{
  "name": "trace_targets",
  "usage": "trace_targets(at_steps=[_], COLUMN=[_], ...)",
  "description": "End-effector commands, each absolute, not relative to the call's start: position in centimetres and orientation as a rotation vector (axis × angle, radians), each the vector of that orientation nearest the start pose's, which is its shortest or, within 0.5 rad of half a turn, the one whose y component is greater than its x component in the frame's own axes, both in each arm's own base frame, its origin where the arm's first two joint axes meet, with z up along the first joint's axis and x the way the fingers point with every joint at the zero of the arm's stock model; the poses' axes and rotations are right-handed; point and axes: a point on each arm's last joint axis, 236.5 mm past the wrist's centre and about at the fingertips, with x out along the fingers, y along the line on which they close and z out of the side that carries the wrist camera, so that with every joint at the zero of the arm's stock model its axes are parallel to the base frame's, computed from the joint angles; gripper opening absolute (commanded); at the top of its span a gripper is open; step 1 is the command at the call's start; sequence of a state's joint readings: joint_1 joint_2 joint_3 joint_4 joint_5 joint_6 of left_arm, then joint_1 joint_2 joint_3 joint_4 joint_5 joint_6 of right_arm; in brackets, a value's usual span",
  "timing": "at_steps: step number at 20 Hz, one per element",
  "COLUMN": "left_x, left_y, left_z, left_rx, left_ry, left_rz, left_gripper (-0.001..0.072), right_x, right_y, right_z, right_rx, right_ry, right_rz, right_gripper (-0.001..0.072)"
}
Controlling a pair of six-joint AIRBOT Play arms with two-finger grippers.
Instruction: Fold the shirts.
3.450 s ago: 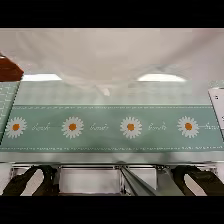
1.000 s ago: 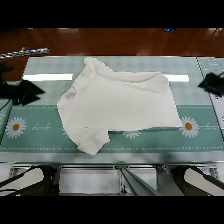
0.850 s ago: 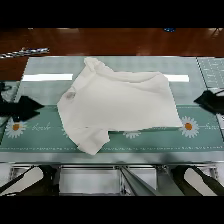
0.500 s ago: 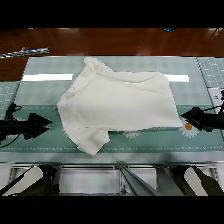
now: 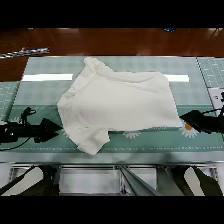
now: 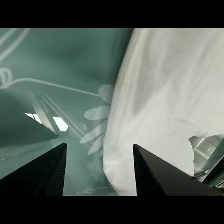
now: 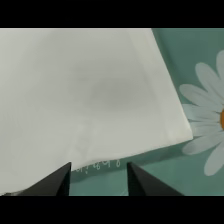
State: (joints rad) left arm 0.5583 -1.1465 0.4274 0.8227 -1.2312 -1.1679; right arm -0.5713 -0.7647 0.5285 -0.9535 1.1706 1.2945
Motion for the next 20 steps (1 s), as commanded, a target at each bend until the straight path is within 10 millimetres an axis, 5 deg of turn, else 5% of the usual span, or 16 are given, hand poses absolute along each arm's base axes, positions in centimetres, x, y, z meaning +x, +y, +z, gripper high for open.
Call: trace_targets(at_steps=[1,6,9,10,11,12,15,17,20], left_x=[20.9,25.8,25.4,24.9,24.6,24.7,24.7,25.2,25.7], left_y=[-6.5,-7.8,-10.2,-11.0,-11.6,-11.7,-12.1,-12.2,-12.1], left_z=[-10.7,-10.2,-10.8,-11.1,-11.4,-11.3,-10.3,-9.8,-9.4], left_rx=[-0.954,-1.023,-0.973,-0.955,-0.944,-0.942,-0.922,-0.918,-0.913], left_ry=[1.546,1.369,1.414,1.443,1.463,1.468,1.476,1.468,1.456], left_rz=[-0.210,-0.189,-0.237,-0.256,-0.269,-0.276,-0.335,-0.352,-0.357], left_gripper=[0.0508,0.0507,0.0504,0.0452,0.0174,0.0017,0.0017,0.0017,0.0017], right_x=[25.2,25.0,25.8,26.8,27.7,27.6,22.4,20.3,22.2], right_y=[-1.1,-0.9,-1.9,-3.5,-5.5,-7.5,-11.9,-10.9,-7.3], right_z=[-1.5,-1.5,-1.4,-1.1,-0.6,-0.6,-5.0,-7.7,-8.8], right_rx=[0.706,0.708,0.734,0.783,0.826,0.831,0.835,0.890,0.998], right_ry=[1.126,1.135,1.093,1.031,0.961,0.926,1.096,1.241,1.285], right_rz=[0.006,0.013,-0.044,-0.126,-0.208,-0.274,-0.478,-0.467,-0.285], right_gripper=[0.0408,0.0407,0.0407,0.0407,0.0406,0.0404,0.0404,0.0404,0.0404])
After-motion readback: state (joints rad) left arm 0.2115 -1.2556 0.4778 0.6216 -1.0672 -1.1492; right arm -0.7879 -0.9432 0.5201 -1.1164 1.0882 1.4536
